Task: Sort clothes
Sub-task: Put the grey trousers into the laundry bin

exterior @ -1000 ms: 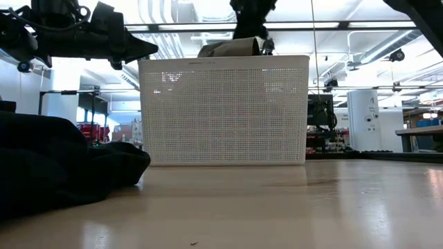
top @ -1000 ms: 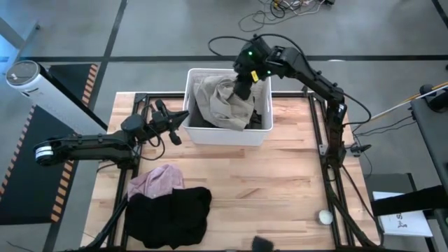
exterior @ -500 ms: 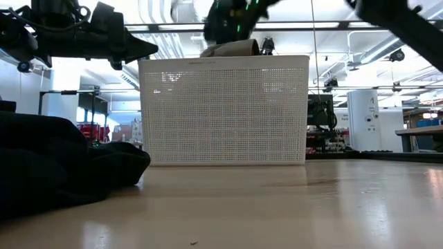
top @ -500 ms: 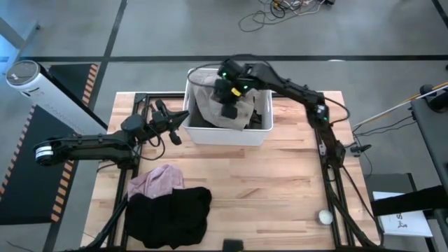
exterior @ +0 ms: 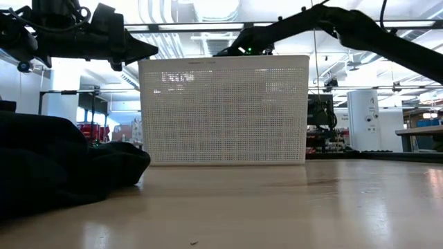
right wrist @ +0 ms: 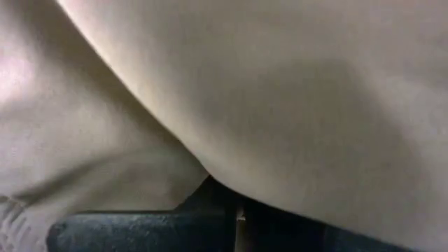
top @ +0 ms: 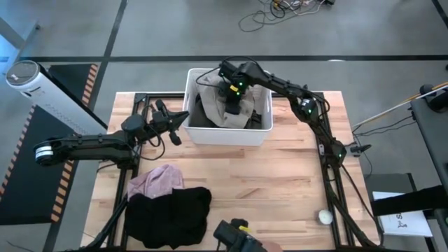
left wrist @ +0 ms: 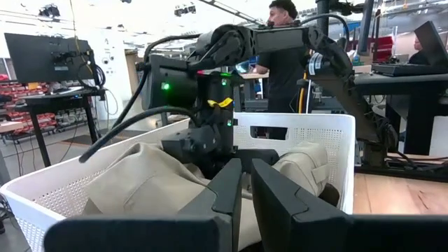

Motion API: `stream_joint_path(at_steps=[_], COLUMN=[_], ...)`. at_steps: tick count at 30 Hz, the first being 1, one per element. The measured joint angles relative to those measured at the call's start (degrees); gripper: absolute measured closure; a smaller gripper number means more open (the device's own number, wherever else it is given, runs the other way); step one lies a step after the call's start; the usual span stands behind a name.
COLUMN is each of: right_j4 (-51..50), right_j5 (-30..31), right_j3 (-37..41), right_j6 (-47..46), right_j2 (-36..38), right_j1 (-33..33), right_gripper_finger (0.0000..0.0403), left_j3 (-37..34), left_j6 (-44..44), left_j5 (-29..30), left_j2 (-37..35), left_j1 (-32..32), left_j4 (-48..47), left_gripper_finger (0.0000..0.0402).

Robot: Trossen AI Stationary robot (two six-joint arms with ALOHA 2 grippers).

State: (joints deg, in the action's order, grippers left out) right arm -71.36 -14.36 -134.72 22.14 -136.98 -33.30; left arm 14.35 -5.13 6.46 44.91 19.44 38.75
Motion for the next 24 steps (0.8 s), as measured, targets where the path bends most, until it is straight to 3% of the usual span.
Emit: stream_joint_path(at_steps=[10, 24], right_j4=[-0.61, 0.78], right_j5=[-0.90, -0.53], right_j3=[0.25, 0.11], right_j6=[-0.27, 4.93], right_j2=[0.75, 15.39], right_j1=[-0.12, 0.81], right_gripper_finger=[0.0403, 0.0403], left_j3=[0.00, 0.00], left_j6=[0.11, 0.11], left_j5=[0.00, 0.00], left_j2=[0.00, 0.00], left_j1=[0.00, -0.01], left_j4=[-0.17, -0.30], left_gripper_finger=[0.0381, 0.0381])
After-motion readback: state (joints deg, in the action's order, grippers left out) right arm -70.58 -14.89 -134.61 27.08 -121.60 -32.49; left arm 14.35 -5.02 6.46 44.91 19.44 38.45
